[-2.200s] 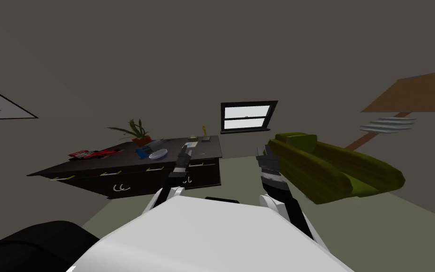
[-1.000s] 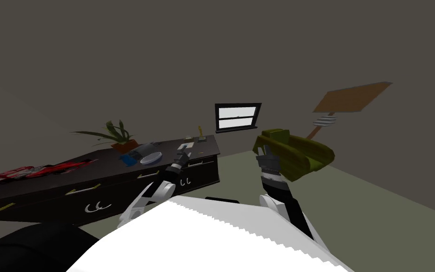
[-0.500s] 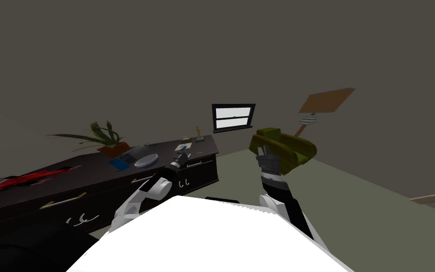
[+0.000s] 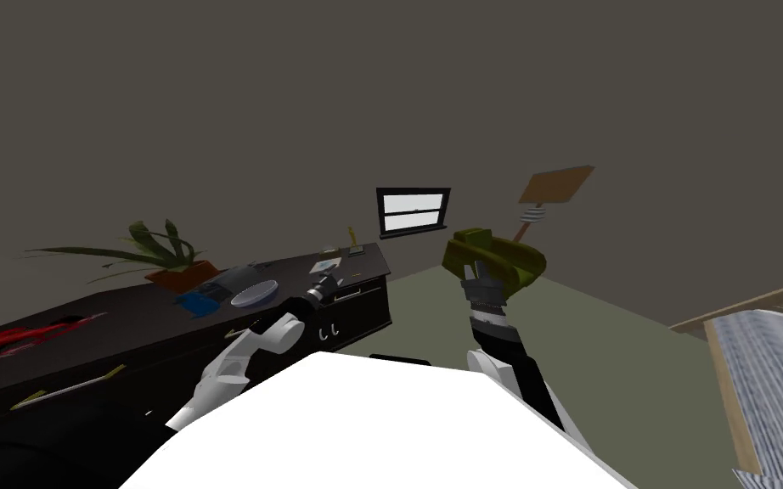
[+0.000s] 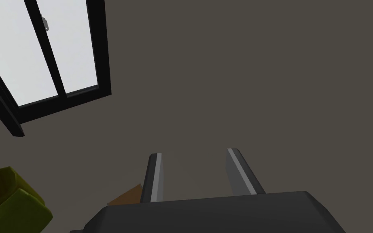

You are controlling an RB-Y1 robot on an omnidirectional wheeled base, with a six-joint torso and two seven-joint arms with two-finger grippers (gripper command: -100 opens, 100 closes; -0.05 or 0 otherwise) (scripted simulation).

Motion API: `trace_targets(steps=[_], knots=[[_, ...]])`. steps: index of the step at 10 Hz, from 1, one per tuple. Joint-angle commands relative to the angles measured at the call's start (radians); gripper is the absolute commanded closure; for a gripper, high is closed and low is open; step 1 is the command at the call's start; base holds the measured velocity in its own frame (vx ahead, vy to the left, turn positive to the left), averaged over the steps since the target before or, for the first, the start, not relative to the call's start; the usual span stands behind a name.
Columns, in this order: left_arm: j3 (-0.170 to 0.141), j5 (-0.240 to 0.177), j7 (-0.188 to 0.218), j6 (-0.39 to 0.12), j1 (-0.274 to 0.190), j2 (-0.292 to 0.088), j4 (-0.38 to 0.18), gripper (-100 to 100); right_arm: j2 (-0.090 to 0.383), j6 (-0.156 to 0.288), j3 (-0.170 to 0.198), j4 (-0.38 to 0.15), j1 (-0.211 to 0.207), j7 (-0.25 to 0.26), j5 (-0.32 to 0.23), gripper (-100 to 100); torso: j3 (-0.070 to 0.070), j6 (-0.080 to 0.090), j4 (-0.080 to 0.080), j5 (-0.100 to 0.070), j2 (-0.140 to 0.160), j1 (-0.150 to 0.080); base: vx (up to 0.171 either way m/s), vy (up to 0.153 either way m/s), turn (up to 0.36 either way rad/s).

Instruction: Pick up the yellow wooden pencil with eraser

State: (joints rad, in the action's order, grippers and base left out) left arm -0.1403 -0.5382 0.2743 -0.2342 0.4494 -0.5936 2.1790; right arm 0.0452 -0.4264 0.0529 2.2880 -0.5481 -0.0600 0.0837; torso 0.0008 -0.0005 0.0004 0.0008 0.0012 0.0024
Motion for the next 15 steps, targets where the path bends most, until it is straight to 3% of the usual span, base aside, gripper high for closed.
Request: trace_targets(steps=[1, 2, 3, 4, 5, 6, 7, 8, 9, 10, 11, 12, 13, 14, 15], knots=[[-0.014, -0.050, 0.021, -0.050, -0.009, -0.048, -0.013, -100, 0.000, 0.000, 0.000, 0.000, 0.000, 0.000, 0.000, 0, 0.000, 0.000, 0.000, 0.000, 0.000, 0.000, -0.035, 0.015, -0.173], [-0.014, -0.072, 0.021, -0.070, -0.009, -0.048, -0.013, -100, 0.000, 0.000, 0.000, 0.000, 0.000, 0.000, 0.000, 0, 0.000, 0.001, 0.000, 0.000, 0.000, 0.000, -0.030, 0.020, -0.088], [-0.025, -0.104, 0.039, -0.104, -0.018, -0.090, -0.027, -100, 0.000, 0.000, 0.000, 0.000, 0.000, 0.000, 0.000, 0, 0.000, 0.000, 0.000, 0.000, 0.000, 0.000, -0.033, 0.022, -0.152], [-0.025, -0.127, 0.039, -0.124, -0.018, -0.090, -0.027, -100, 0.000, 0.000, 0.000, 0.000, 0.000, 0.000, 0.000, 0, 0.000, 0.000, 0.000, 0.000, 0.000, 0.000, -0.026, 0.018, -0.092], [-0.035, -0.162, 0.057, -0.156, -0.027, -0.132, -0.044, -100, 0.000, 0.000, 0.000, 0.000, 0.000, 0.000, 0.000, 0, 0.000, 0.000, 0.000, 0.000, -0.001, 0.000, -0.021, 0.014, -0.175], [-0.035, -0.182, 0.057, -0.178, -0.027, -0.132, -0.044, -100, 0.000, 0.000, 0.000, 0.000, 0.000, 0.000, 0.000, 0, -0.001, 0.000, 0.000, 0.000, -0.001, 0.000, -0.017, 0.017, -0.083], [-0.044, -0.217, 0.074, -0.211, -0.036, -0.175, -0.064, -100, 0.000, 0.000, 0.000, 0.000, 0.000, 0.000, 0.000, 0, -0.001, 0.000, 0.000, 0.000, -0.001, 0.000, -0.017, 0.011, -0.154], [-0.044, -0.236, 0.074, -0.231, -0.036, -0.175, -0.064, -100, 0.000, 0.000, 0.000, 0.000, 0.000, 0.000, 0.000, 0, -0.001, 0.000, 0.000, 0.000, -0.001, 0.000, -0.013, 0.013, -0.090], [-0.052, -0.272, 0.091, -0.261, -0.045, -0.218, -0.086, -100, 0.000, 0.000, 0.000, 0.000, 0.000, 0.000, 0.000, 0, -0.001, 0.000, 0.000, 0.000, -0.002, -0.001, -0.006, 0.008, -0.152], [-0.052, -0.289, 0.091, -0.284, -0.045, -0.218, -0.086, -100, 0.000, 0.000, 0.000, 0.000, 0.000, 0.000, 0.000, 0, -0.001, 0.000, -0.001, 0.000, -0.002, -0.001, -0.004, 0.009, -0.081], [-0.059, -0.321, 0.107, -0.317, -0.054, -0.258, -0.112, -100, 0.000, 0.000, 0.000, 0.000, 0.000, 0.000, 0.000, 0, -0.001, 0.000, -0.001, 0.000, -0.002, -0.001, 0.002, 0.003, -0.168], [-0.059, -0.340, 0.107, -0.336, -0.054, -0.262, -0.112, -100, 0.000, 0.000, 0.000, 0.000, 0.000, 0.000, 0.000, 0, -0.002, 0.000, -0.001, 0.000, -0.003, -0.001, 0.004, 0.007, -0.072], [-0.064, -0.375, 0.123, -0.370, -0.062, -0.304, -0.140, -100, 0.000, 0.000, 0.000, 0.000, 0.000, 0.000, 0.000, 0, -0.002, 0.000, -0.001, 0.000, -0.003, -0.001, 0.014, -0.001, -0.136], [-0.064, -0.390, 0.123, -0.388, -0.062, -0.305, -0.140, -100, 0.000, 0.000, 0.000, 0.000, 0.000, 0.000, 0.000, 0, -0.002, 0.000, -0.001, 0.000, -0.004, -0.001, 0.012, 0.002, -0.080], [-0.067, -0.423, 0.139, -0.423, -0.070, -0.345, -0.171, -100, 0.000, 0.000, 0.000, 0.000, 0.000, 0.000, 0.000, 0, -0.002, 0.000, -0.001, 0.000, -0.004, -0.001, 0.017, 0.002, -0.152]])
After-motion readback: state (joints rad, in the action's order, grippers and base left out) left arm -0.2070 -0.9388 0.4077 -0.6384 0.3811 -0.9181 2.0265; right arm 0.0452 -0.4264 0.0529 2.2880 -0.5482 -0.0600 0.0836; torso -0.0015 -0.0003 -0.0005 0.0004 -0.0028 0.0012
